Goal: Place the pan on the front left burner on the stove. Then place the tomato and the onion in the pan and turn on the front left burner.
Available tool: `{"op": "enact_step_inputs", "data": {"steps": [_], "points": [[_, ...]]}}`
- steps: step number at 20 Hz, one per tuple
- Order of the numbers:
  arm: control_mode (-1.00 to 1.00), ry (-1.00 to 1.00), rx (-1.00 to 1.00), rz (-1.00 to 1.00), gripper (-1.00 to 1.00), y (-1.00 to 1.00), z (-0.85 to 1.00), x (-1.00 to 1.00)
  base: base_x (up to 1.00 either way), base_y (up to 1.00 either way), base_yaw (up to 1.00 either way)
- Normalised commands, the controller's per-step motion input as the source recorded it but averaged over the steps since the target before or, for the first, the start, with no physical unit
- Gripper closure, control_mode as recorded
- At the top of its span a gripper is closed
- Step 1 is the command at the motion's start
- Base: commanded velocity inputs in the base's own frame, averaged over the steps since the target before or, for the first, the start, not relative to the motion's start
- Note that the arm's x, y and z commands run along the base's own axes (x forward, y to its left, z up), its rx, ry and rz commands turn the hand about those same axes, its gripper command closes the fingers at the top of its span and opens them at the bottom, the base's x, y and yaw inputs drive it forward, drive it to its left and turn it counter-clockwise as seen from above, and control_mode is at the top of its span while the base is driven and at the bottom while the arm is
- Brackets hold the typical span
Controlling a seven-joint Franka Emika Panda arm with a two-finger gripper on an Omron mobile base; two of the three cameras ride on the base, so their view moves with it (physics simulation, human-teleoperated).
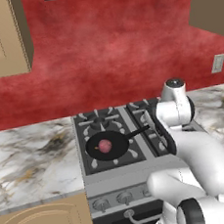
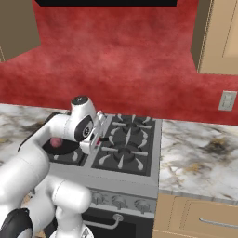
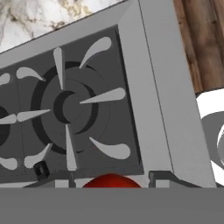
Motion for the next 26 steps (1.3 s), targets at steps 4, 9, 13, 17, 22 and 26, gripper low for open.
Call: {"op": "enact_step_inputs", "data": {"steps": [4, 9, 13, 17, 22, 26], "points": [[-1.00, 0.00, 0.00, 0.00, 1.00, 0.54, 0.00, 0.35, 0.00, 0.00, 0.00], [-1.00, 0.01, 0.00, 0.00, 1.00, 0.49, -0.03, 0.26, 0.00, 0.00, 0.00], [-1.00, 0.02, 0.00, 0.00, 1.00, 0.48, -0.08, 0.23, 0.00, 0.00, 0.00], [-1.00, 0.03, 0.00, 0.00, 1.00, 0.46, -0.10, 0.14, 0.00, 0.00, 0.00], [-1.00, 0.04, 0.00, 0.00, 1.00, 0.47, -0.13, 0.11, 0.00, 0.00, 0.00], [-1.00, 0.03, 0.00, 0.01, 1.00, 0.44, -0.12, 0.05, 0.00, 0.00, 0.00]]}}
